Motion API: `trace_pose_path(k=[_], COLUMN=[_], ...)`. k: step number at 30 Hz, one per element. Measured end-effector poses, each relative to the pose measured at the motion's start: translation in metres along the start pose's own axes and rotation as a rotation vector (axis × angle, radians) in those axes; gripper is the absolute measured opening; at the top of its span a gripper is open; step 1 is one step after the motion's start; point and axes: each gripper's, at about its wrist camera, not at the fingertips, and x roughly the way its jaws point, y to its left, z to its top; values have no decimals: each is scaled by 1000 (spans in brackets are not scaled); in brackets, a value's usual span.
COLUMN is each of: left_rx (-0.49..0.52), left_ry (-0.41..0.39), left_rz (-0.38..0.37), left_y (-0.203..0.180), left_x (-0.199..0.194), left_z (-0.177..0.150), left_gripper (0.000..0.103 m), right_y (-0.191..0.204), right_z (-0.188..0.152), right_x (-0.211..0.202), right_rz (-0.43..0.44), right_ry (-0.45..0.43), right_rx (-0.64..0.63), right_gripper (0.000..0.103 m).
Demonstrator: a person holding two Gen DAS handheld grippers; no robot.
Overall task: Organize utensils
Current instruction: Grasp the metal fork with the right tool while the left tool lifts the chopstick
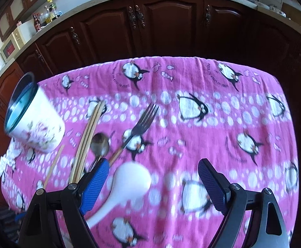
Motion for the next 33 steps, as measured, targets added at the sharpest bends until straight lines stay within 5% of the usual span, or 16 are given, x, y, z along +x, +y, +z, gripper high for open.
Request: trace_pose_path(k=[6,12,22,28,33], left_rx=[-17,14,-11,-7,9], left_ry=[-68,-84,-19,-6,-12], left_rz=[-2,57,98,130,123], left_y=[1,-12,-11,-19,-26], left_x=[-2,23,59,68,71], left_z=[29,64,96,107,111], left_gripper=[24,25,25,25,5], right_y=[-12,-20,-27,-21,-12], right_z=[19,38,54,59,60], right_x=[28,51,87,89,87], right_rz=[58,76,147,204,227], right_ry=[29,35,43,43,25], right_rx=[48,57,37,-31,-62], right_gripper=[82,65,46,20,6])
